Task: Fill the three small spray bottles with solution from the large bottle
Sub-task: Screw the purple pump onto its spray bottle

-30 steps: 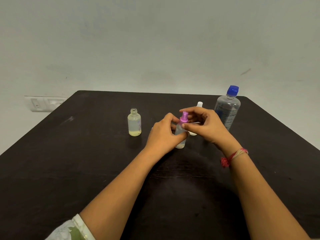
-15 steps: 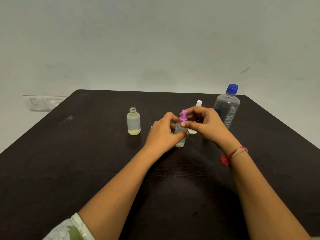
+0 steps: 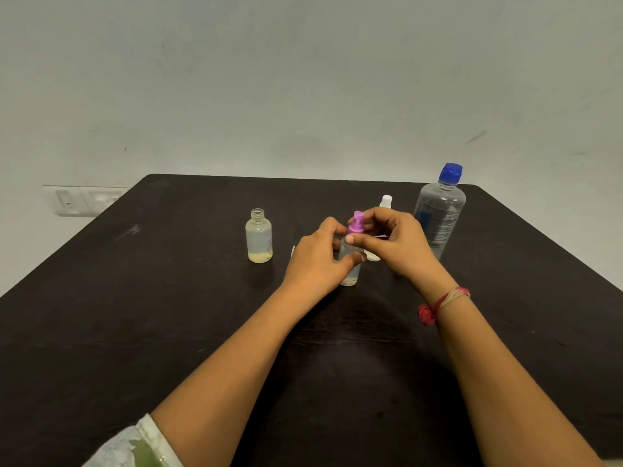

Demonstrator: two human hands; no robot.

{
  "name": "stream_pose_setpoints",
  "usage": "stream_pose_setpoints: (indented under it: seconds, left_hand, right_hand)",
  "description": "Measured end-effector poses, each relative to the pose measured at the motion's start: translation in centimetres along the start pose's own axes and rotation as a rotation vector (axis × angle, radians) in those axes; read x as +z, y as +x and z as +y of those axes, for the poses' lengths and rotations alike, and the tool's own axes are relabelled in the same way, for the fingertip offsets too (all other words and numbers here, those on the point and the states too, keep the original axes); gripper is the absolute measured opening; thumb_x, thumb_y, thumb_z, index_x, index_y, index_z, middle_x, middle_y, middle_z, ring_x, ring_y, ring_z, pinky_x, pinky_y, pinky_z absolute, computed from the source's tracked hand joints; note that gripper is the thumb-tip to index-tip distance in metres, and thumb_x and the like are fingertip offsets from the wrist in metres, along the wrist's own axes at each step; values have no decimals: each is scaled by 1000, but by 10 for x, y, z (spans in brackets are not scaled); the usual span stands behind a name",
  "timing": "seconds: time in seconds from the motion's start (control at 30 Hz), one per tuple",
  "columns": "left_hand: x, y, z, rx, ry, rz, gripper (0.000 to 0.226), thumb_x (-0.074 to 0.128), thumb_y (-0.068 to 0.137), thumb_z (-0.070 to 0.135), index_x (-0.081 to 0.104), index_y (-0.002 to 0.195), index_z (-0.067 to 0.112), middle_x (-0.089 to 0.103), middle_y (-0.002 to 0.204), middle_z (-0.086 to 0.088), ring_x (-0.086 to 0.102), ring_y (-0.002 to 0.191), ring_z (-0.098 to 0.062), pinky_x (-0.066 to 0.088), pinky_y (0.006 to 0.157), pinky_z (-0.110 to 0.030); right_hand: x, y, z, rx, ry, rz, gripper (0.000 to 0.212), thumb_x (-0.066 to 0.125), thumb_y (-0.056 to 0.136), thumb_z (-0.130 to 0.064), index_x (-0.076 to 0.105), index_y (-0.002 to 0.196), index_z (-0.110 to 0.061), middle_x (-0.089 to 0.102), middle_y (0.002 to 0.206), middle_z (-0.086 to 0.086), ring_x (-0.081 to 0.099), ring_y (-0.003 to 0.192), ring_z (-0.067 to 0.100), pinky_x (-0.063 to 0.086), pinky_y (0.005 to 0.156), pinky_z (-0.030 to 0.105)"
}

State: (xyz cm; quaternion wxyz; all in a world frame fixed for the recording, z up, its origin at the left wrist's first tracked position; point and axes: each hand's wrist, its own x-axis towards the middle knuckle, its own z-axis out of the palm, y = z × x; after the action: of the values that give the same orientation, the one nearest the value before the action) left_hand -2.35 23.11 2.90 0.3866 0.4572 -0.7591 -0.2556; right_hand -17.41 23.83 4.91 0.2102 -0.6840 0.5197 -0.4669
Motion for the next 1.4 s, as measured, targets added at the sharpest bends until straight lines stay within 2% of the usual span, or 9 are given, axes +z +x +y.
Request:
stream_pose_setpoints:
  seconds: [0.27, 0.57, 0.7, 0.77, 0.97, 1.07, 1.17, 1.27, 1.4]
  left_hand:
    - [2, -1, -1, 23, 8, -5, 37, 72, 83, 34, 49, 108, 19, 65, 99, 1, 62, 94, -17, 52, 82, -40]
    - [6, -2, -3, 18, 8, 43, 36, 70, 84, 30, 51, 111, 18, 67, 98, -1, 63, 94, -19, 51, 83, -43]
    - [2, -1, 2, 99, 323, 35, 81, 76, 78, 32, 31, 144, 18, 45, 141, -5, 37, 132, -23, 37, 102, -33]
    - [-6, -2, 11, 172, 426, 115, 95, 77, 75, 33, 21, 150, 16, 35, 146, -5, 28, 132, -25, 34, 104, -34]
    - [-41, -7, 12, 509, 275, 564, 53, 63, 75, 38, 47, 121, 18, 57, 111, -2, 49, 105, -19, 32, 90, -27]
    - [-60, -5, -5, 425, 199, 652, 45, 60, 77, 38, 47, 116, 18, 53, 107, 4, 44, 103, -11, 33, 90, -28]
    - [-72, -4, -34, 251, 114, 648, 50, 57, 76, 41, 52, 116, 12, 46, 108, 9, 40, 106, -14, 40, 88, -37]
    - [-74, -5, -61, 137, 56, 573, 58, 56, 74, 48, 49, 121, 15, 44, 115, 10, 40, 112, -13, 44, 91, -39]
    - [-66, 0, -70, 28, -7, 516, 71, 57, 70, 58, 45, 128, 19, 42, 122, 9, 41, 119, -14, 42, 97, -36]
  right_hand:
    - [-5, 0, -1, 3, -7, -65, 24, 75, 78, -15, 69, 101, -15, 72, 98, 3, 67, 95, 16, 53, 88, 29]
    - [5, 1, 2, -18, -119, 51, 23, 78, 76, -23, 70, 98, -17, 70, 92, -1, 64, 90, 8, 47, 77, 11]
    - [9, 2, 3, -31, -152, 106, 27, 78, 77, -20, 69, 101, -13, 70, 95, 2, 63, 89, 11, 45, 76, 5]
    - [11, 2, 4, -42, -175, 133, 29, 79, 75, -21, 68, 100, -13, 70, 95, 2, 64, 88, 11, 47, 77, 8]
    - [12, -2, 0, -99, -233, 234, 50, 76, 73, -41, 60, 114, -18, 60, 101, -4, 56, 91, 6, 44, 75, 11]
    - [12, -5, -9, -146, -219, 384, 50, 71, 77, -51, 59, 113, -18, 55, 98, -3, 52, 89, 5, 41, 73, 14]
    - [17, -10, -19, -325, -233, 451, 24, 68, 86, -31, 61, 100, -12, 53, 90, -2, 49, 78, 6, 41, 68, 16]
    - [34, -14, -26, -421, -298, 253, 8, 61, 86, -8, 60, 93, -11, 52, 90, -3, 48, 74, 5, 44, 65, 19]
    - [56, -22, -29, -429, -514, -200, 38, 53, 81, 0, 57, 114, -17, 46, 125, 2, 53, 99, 16, 51, 80, 31]
